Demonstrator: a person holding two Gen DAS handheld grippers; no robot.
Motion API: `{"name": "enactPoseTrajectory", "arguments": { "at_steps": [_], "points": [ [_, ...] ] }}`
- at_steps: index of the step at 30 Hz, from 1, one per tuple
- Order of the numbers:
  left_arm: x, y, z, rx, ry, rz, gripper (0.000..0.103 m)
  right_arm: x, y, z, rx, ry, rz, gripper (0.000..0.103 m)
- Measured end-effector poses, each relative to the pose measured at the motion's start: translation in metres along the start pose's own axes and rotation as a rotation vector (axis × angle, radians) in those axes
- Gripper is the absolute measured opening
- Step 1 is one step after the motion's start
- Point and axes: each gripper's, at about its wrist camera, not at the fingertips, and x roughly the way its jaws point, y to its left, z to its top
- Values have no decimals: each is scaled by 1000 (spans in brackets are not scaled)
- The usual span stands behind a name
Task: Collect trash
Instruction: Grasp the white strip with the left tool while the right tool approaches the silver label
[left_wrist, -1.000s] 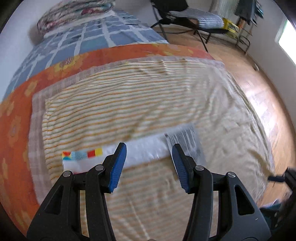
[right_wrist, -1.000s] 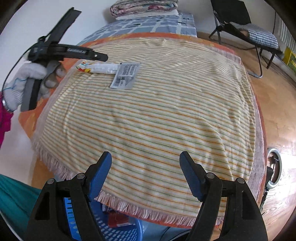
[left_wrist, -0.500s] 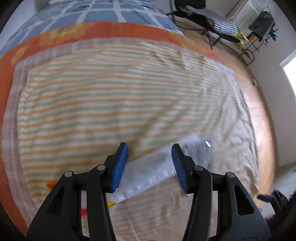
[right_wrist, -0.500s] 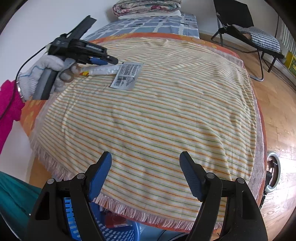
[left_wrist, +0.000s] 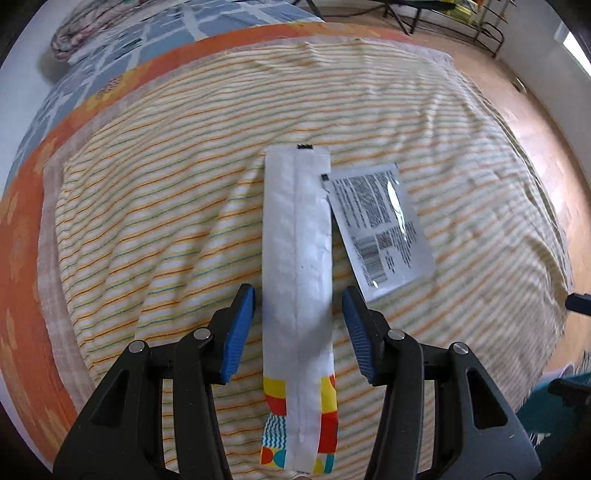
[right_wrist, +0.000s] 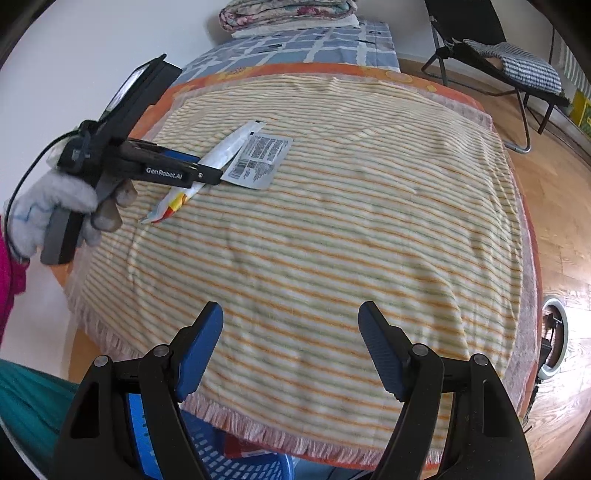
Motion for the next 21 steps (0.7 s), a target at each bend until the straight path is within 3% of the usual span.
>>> {"name": "enactPoseTrajectory", "arguments": {
  "at_steps": [3, 6, 12, 21],
  "points": [
    [-1, 6, 0, -13, -13, 16, 34, 9, 0, 14, 22, 6, 4, 76],
    [-5, 15, -2, -37, -25, 0, 24, 18, -1, 32, 55, 9, 26, 76],
    [-12, 32, -18, -65, -35, 3, 21, 44, 9, 74, 73, 14, 27, 76],
    [-23, 49, -48, -82, -37, 13, 21, 104, 9, 124, 208, 73, 28, 76]
  ]
}}
